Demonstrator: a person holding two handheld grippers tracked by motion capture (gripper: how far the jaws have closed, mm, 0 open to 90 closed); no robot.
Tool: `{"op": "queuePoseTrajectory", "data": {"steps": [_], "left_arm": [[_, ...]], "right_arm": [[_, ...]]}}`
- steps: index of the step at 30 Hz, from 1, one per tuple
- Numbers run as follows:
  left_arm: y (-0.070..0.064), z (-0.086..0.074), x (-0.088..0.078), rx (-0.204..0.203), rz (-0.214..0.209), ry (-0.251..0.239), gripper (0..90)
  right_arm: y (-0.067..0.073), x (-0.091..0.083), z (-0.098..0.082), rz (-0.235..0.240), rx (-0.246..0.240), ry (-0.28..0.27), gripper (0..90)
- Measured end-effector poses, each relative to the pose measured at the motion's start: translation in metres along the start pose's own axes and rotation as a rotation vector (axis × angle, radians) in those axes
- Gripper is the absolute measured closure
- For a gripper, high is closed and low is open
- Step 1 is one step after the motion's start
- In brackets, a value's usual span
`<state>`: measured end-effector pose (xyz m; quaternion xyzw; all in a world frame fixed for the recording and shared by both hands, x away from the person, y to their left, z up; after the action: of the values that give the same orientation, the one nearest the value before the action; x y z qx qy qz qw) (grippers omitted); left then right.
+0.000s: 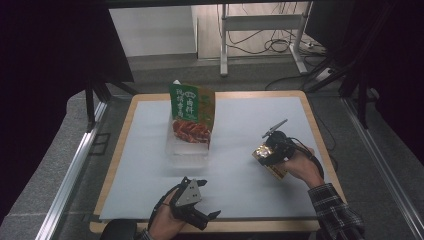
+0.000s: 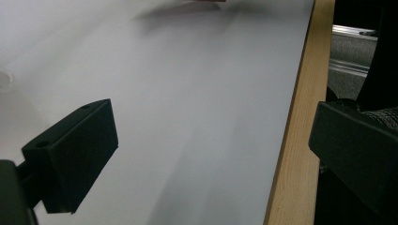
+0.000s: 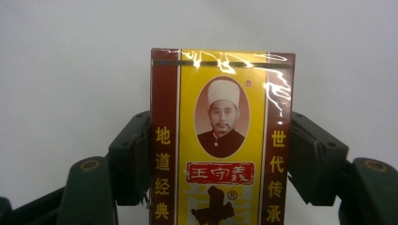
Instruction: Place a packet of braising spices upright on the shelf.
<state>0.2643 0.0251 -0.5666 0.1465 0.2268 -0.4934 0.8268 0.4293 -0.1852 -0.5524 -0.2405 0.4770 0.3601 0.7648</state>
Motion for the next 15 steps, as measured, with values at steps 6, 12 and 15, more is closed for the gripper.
{"op": "queuePoseTrajectory", "data": {"steps": [6, 12, 15], "left_arm": [[0.001, 0.0, -0.001, -0.012, 0.002, -0.004, 1.3], [0.002, 0.001, -0.003, -0.022, 0.004, -0.009, 1.3], [0.002, 0.001, -0.004, -0.027, 0.006, -0.013, 1.3]], "right_arm": [[0.004, -0.015, 0.013, 0.01, -0.013, -0.104, 31.7], [0.009, -0.029, 0.026, 0.03, -0.014, -0.225, 31.7], [0.011, -0.035, 0.031, 0.035, -0.014, -0.27, 31.7]]}}
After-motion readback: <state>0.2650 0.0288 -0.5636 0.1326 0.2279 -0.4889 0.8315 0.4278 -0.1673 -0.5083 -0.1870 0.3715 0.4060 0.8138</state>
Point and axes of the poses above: each handheld gripper's, and its own axes: x roughly forward along the jaws, z roughly out of its top, y roughly to its left, the point moved 9 cm from there along x, roughly forward along the jaws, and after that the axes turned 1 degree about -x, right-handed, at the moved point
